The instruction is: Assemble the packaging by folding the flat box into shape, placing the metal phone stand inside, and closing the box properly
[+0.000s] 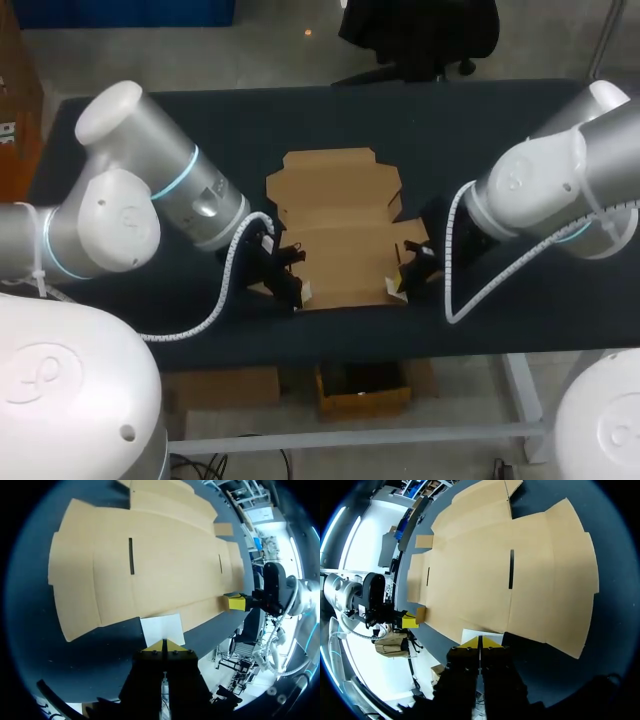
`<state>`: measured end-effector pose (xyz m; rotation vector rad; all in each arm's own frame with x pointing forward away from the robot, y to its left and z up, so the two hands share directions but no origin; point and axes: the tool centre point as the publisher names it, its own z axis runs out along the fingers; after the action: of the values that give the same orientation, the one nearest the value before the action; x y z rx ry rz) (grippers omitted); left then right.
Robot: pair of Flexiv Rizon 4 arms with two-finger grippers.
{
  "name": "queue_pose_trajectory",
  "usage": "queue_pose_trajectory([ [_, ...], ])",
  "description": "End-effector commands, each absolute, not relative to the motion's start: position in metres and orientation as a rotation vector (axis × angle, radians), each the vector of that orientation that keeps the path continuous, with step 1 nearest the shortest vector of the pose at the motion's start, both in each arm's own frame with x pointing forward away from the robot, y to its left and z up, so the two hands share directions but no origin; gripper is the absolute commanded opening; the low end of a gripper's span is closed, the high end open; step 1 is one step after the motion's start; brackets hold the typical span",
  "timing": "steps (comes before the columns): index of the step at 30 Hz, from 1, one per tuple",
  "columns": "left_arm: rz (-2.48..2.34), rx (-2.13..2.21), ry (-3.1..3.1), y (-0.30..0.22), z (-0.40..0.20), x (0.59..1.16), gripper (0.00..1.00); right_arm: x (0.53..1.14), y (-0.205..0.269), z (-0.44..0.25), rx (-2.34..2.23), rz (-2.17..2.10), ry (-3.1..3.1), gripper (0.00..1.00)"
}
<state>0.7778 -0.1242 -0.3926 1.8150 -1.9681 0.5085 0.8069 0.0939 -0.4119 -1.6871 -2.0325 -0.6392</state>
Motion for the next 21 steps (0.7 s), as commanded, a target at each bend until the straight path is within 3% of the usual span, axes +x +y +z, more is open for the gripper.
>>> queue_pose_trajectory([
  [1,0.504,1.817,-1.969,-0.1276,-0.3962,0.7778,0.0,0.8043,0.0957,-0.4139,-1.692,-0.637,-2.037,0.0],
  [21,0.556,1.828,-2.008,-0.1344,-0.4015,0.7752,0.0,0.8023,0.0969,-0.4187,-1.692,-0.623,-2.041,0.0],
])
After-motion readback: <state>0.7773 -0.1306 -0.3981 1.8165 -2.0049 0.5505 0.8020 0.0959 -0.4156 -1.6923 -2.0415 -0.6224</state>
